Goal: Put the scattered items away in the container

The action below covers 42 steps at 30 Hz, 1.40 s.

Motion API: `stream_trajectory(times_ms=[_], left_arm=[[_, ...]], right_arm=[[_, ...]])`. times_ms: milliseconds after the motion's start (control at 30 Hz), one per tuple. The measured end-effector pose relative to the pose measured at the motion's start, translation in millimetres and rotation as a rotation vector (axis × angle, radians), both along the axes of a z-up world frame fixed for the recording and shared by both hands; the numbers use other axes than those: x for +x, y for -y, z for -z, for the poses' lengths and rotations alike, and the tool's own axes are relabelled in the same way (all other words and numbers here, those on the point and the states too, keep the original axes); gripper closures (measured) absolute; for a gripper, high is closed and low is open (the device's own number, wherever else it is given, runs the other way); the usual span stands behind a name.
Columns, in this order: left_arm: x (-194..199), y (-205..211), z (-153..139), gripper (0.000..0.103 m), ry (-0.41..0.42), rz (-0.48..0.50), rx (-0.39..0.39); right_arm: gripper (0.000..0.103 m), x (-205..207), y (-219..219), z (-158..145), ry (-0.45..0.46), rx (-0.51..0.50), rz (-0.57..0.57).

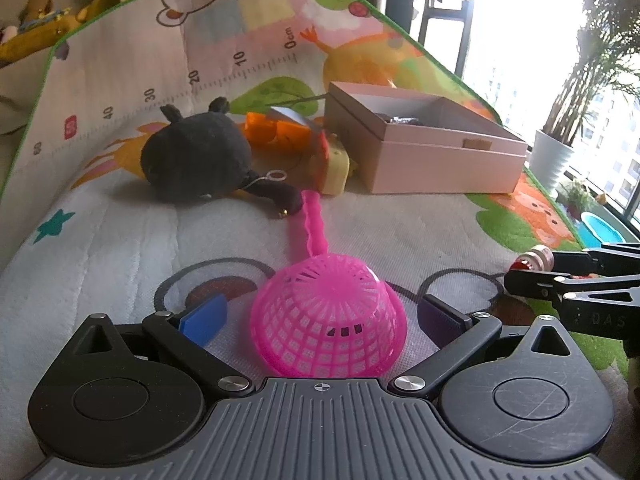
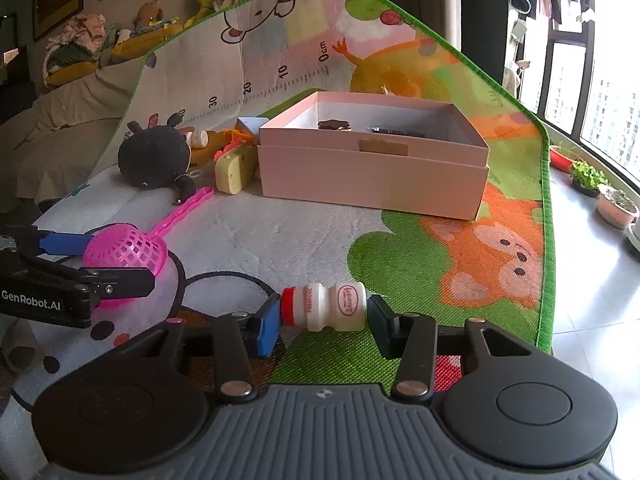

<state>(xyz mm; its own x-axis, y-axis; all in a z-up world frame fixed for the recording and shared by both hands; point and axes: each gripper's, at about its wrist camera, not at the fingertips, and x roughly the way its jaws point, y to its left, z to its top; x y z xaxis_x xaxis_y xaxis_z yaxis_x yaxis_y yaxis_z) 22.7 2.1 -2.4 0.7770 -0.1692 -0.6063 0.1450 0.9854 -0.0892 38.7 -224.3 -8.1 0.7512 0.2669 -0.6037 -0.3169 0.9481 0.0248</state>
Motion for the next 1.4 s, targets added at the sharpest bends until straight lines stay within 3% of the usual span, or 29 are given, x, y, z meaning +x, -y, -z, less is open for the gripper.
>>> stream_trajectory(times_ms=[233, 300, 333, 533, 733, 900, 1033, 1167, 1400], left_arm=[[2, 7, 0, 0.000, -0.005, -0.002, 0.057], [1, 12, -1, 0.003, 0.006, 0.009, 0.086], [0, 14, 0, 0.015, 0.012, 0.016, 0.101], [-8, 14, -4, 0.015, 0.025, 0.025, 0.123], [-40, 21, -34, 0.015, 0.067, 0.159, 0.153], [-35, 36, -60, 0.015, 0.102, 0.243, 0.122], [-4, 52, -77, 0.015, 0.129, 0.283, 0.110], [47, 61, -95, 0.015, 0.152, 0.288, 0.041], [155, 81, -117, 0.015, 0.210, 0.293, -0.048]], right_arm=[[0.055, 1, -2, 0, -0.005, -0.003, -0.014], [0.057, 0, -2, 0, -0.003, -0.005, -0.012], [0.058, 0, -2, 0, -0.002, -0.008, -0.010], [0.061, -4, -3, -2, -0.014, -0.030, -0.003], [0.061, -32, 14, -22, -0.004, -0.074, -0.056], [0.061, -24, 36, -44, -0.046, -0.023, -0.040], [0.061, -3, 50, -67, -0.017, 0.012, -0.009], [0.061, 31, 56, -89, 0.089, -0.005, 0.043], [0.061, 126, 48, -98, 0.163, -0.028, 0.049]])
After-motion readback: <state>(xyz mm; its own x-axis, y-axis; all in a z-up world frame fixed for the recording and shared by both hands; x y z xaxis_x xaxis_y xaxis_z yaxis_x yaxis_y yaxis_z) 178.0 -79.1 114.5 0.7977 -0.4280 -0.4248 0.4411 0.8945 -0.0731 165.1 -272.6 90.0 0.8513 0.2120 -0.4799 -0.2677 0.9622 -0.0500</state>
